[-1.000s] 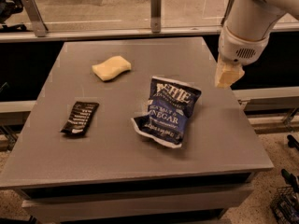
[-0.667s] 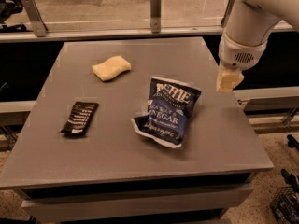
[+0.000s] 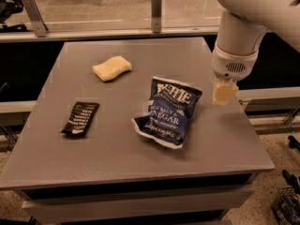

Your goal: Move blue chip bag near rxbar chocolate

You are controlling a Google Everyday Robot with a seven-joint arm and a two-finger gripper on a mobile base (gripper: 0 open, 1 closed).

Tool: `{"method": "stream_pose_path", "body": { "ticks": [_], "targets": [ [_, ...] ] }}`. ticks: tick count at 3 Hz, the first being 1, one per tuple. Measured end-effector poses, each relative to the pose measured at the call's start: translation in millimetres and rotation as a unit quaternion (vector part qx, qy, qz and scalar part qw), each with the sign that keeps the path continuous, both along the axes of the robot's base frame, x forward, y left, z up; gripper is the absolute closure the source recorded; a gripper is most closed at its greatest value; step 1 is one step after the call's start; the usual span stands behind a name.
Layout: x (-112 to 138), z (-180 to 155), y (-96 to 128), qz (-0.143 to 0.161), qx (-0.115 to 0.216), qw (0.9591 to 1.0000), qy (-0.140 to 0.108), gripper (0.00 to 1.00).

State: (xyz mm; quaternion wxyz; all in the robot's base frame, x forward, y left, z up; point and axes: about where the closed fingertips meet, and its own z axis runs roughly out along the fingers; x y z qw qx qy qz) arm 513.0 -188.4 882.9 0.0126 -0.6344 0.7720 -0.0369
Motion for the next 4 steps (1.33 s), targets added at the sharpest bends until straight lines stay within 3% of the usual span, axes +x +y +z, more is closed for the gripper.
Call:
{"method": "stream_pose_path", "body": {
  "ticks": [1, 4],
  "targets": [
    [-17.4, -0.1, 12.2, 0.008, -0.001, 0.9999, 0.011, 1.0],
    [-49.9, -32.7, 45.8, 0.05, 0.053, 0.9963, 0.046, 1.0]
  ]
}}
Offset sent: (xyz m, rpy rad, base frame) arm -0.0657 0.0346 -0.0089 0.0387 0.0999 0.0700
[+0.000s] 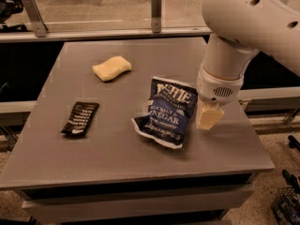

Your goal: Move blue chip bag near rxbar chocolate

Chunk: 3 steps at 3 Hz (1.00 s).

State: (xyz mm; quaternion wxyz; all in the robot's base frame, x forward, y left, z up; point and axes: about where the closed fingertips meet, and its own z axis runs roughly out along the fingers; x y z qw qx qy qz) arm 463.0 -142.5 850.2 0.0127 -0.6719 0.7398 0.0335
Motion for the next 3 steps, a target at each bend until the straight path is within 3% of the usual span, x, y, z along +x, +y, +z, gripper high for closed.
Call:
{"method": "stream_pose_path", "body": {
  "ticks": [2, 3],
  "targets": [
    [-3.7, -21.7, 21.5, 0.036, 0.053, 0.9979, 0.008, 1.0],
    [-8.3, -23.8, 36.4, 0.059, 0.083, 0.9948, 0.004, 1.0]
  ]
}}
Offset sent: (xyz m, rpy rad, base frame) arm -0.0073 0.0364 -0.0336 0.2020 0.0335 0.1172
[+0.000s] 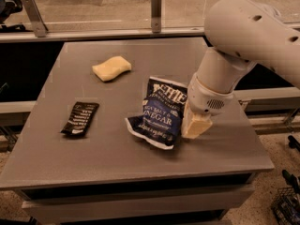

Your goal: Move blue chip bag near rxbar chocolate

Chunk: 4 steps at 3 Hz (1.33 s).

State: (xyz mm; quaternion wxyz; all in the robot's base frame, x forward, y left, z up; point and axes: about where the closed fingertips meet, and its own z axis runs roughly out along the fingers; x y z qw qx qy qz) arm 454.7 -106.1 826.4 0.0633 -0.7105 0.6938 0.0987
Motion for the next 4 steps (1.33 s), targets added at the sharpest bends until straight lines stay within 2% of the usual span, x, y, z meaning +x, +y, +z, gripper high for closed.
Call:
{"method": "stream_pose_path", "body": {
  "ticks": [1, 3, 4],
  "targets": [
    [-1.7, 1.4, 5.3, 0.008, 0.006, 1.0, -0.002, 1.0],
    [-18.9, 20.3, 52.6, 0.078, 0.017, 0.9966, -0.02, 1.0],
    [-26.0, 24.2, 64.2, 0.101, 0.022, 0.9944, -0.023, 1.0]
  ]
}}
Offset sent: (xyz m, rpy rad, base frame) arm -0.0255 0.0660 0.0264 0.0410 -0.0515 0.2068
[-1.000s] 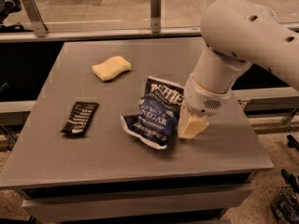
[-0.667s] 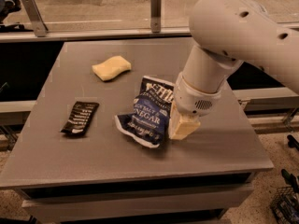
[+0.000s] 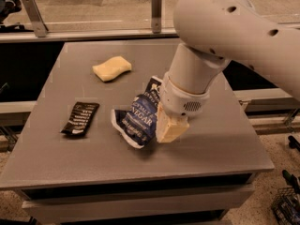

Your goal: Move blue chip bag near rxbar chocolate

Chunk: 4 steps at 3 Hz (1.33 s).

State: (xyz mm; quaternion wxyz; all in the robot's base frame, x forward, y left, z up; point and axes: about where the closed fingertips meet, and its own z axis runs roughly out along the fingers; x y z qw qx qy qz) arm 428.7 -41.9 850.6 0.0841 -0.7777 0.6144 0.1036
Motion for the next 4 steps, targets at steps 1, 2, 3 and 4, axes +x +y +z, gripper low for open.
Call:
{"method": "stream_pose_path", "body": {
  "ticks": [1, 2, 3, 4],
  "targets": [
    [-2.8, -10.9, 15.7, 0.023, 0.032, 0.999, 0.018, 1.0],
    [4.6, -3.7, 8.3, 0.016, 0.029, 0.9994, 0.014, 1.0],
    [19.5, 31.7, -19.1, -0.01, -0.006, 0.9998, -0.016, 1.0],
    [40.9, 73.1, -52.8, -0.036, -0.052, 0.9966, -0.053, 1.0]
  ]
}}
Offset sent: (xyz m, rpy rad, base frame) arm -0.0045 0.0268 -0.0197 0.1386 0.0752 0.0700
